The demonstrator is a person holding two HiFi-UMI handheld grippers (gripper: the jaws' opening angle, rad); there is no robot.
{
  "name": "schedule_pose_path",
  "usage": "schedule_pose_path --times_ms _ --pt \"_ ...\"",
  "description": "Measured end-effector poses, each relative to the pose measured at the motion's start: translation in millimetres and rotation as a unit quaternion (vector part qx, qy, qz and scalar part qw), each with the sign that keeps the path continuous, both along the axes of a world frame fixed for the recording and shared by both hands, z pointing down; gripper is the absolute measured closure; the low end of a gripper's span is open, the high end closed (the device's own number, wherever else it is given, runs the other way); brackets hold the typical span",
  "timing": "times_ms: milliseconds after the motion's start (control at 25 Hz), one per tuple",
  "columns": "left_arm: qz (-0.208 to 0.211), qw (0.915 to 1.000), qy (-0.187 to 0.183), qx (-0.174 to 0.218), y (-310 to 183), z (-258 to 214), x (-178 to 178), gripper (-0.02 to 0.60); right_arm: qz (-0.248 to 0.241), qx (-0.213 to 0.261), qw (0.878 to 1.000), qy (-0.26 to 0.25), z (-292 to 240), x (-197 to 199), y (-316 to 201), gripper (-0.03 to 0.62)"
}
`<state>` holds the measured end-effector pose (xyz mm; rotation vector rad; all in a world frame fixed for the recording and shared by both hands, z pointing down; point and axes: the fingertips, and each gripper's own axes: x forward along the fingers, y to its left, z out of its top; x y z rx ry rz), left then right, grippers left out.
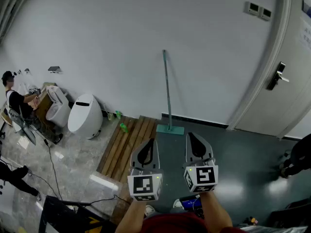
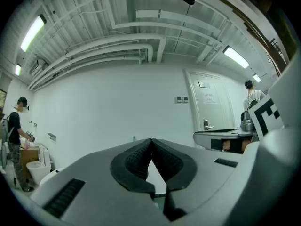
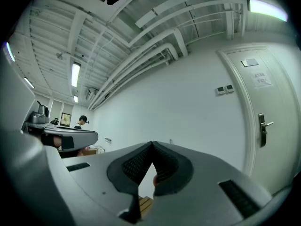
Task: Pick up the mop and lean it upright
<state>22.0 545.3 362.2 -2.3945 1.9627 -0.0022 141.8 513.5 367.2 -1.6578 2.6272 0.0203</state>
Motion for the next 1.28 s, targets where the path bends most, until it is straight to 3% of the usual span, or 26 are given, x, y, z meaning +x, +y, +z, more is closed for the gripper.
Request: schedule_pose_path --times_ms 760,1280 --pt "-0.022 0.9996 -0.018 -0.007 -27.7 8.5 90.7 0.568 -0.035 -0.002 0.999 -0.026 9.7 83.4 -30.0 0.577" --pt "-0.022 0.9997 -0.011 -0.008 -61.6 20.0 80.7 0.568 -0.036 -0.015 0.999 -0.019 25.2 73.3 -62.6 0.577"
